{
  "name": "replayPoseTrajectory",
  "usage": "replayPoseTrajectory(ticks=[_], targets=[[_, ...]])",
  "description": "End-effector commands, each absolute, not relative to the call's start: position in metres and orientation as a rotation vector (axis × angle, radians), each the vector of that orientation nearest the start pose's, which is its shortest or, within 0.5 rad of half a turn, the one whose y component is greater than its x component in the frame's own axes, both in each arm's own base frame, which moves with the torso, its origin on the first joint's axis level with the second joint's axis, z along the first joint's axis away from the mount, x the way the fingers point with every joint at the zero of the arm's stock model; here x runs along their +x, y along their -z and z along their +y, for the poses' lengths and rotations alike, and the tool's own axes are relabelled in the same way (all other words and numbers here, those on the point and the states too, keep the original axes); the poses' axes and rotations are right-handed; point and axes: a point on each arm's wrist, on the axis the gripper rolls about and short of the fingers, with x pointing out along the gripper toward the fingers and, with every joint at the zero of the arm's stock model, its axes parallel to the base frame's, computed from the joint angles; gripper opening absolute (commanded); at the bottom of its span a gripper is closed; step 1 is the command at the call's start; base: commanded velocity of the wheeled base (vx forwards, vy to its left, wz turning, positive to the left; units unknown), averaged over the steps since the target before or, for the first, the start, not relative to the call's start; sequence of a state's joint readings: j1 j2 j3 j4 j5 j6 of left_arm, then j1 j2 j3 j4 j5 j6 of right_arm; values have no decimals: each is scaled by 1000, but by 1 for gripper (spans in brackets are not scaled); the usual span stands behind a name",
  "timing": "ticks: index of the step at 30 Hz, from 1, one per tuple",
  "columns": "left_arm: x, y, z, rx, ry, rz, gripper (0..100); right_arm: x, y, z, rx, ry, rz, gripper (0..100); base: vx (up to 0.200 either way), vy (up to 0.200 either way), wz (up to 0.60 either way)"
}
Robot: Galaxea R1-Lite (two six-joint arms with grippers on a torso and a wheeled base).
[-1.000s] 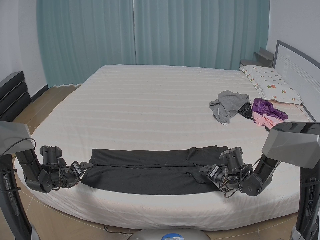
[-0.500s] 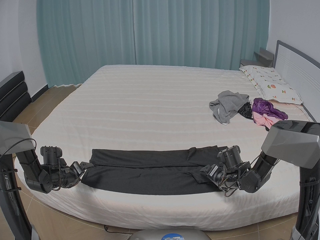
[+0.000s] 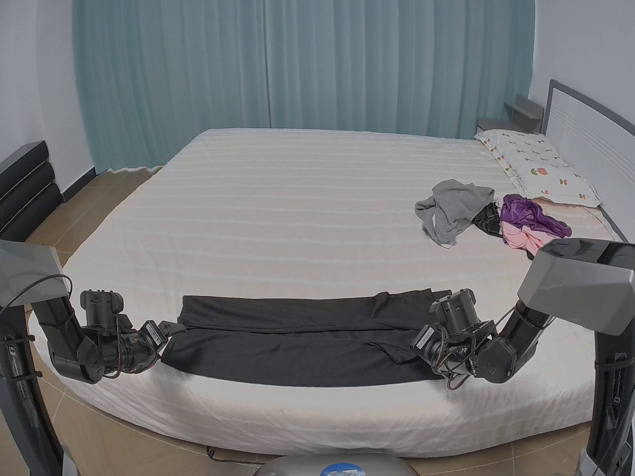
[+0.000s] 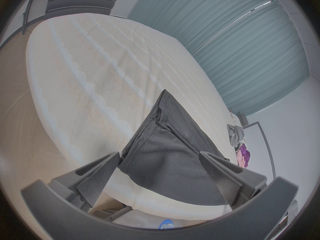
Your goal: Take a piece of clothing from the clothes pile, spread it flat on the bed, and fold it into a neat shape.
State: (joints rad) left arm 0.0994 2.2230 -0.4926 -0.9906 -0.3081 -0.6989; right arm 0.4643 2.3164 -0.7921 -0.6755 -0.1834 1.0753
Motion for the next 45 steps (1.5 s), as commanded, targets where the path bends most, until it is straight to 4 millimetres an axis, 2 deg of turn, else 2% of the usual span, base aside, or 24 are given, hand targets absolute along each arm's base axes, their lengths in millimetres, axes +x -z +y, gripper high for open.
replayPoseTrajectory(ticks=[1,6,16,17,24,35,40,42,45], targets=[[303,15,23,-816,-64,773,100,311,19,160,736,166,844,0,0,0,0],[303,15,23,-816,-64,773,100,300,12,166,732,143,854,0,0,0,0],[303,15,23,-817,-65,773,100,292,15,159,710,170,874,0,0,0,0],[303,15,23,-817,-65,773,100,290,15,158,706,170,878,100,0,0,0],[304,15,24,-815,-68,770,100,287,11,156,710,171,874,100,0,0,0],[304,14,24,-816,-73,767,100,305,7,140,738,207,811,100,0,0,0],[303,15,23,-813,-72,771,100,308,0,145,739,170,762,100,0,0,0],[303,15,24,-817,-74,769,100,309,-9,148,748,137,721,100,0,0,0],[304,14,24,-821,-73,766,100,308,-11,160,753,98,698,100,0,0,0]])
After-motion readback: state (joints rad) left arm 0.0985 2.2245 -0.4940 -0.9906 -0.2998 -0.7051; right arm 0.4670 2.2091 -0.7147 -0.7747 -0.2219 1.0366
